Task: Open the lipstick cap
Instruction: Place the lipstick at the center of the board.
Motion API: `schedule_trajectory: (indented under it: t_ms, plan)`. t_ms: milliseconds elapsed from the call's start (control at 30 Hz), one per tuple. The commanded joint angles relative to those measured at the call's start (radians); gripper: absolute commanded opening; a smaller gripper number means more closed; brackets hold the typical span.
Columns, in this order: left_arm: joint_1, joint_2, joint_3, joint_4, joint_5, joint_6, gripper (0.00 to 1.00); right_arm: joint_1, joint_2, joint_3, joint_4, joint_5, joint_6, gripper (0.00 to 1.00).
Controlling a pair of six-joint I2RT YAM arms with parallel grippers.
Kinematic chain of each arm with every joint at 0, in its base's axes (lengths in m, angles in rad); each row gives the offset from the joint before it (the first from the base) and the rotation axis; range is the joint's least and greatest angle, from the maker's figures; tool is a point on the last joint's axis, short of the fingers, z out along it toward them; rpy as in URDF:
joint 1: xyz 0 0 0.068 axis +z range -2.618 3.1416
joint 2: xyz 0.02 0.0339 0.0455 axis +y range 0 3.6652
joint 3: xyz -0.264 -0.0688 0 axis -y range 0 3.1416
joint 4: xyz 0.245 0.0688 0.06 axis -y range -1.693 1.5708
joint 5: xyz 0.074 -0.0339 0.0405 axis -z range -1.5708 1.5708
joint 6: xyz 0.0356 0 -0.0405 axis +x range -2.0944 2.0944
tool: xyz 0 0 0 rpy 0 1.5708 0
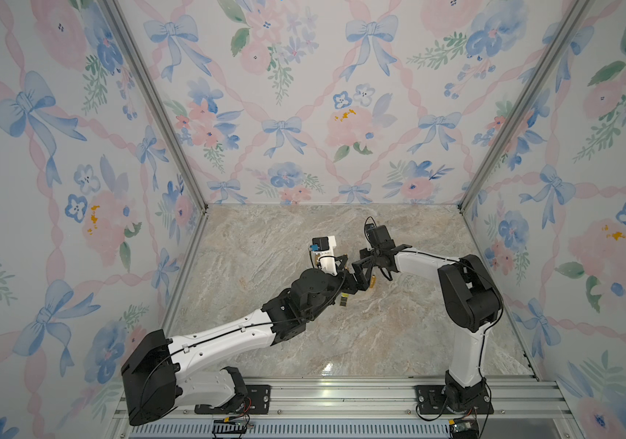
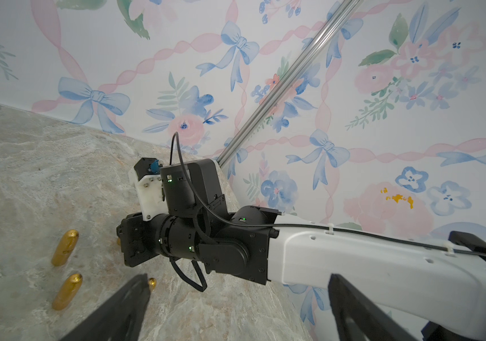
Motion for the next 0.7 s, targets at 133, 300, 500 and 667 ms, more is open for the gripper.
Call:
schedule_trajectory:
  t_ms: [133, 300, 500, 667]
  plan:
    - [-0.007, -0.022, 0.025, 0.001, -0.014, 0.024, 0.98, 0.012, 0.009, 0.001, -0.013, 0.019, -0.012, 0.2]
    - [-0.007, -0.026, 0.02, 0.001, -0.02, 0.033, 0.98, 0.011, 0.001, -0.001, -0.018, 0.029, -0.013, 0.21]
    - [-0.007, -0.03, 0.027, 0.001, -0.013, 0.037, 0.98, 0.017, -0.003, -0.004, -0.02, 0.031, -0.018, 0.25]
    - [-0.007, -0.048, 0.014, 0.001, -0.026, 0.042, 0.98, 0.019, -0.023, -0.001, -0.02, 0.032, -0.012, 0.29]
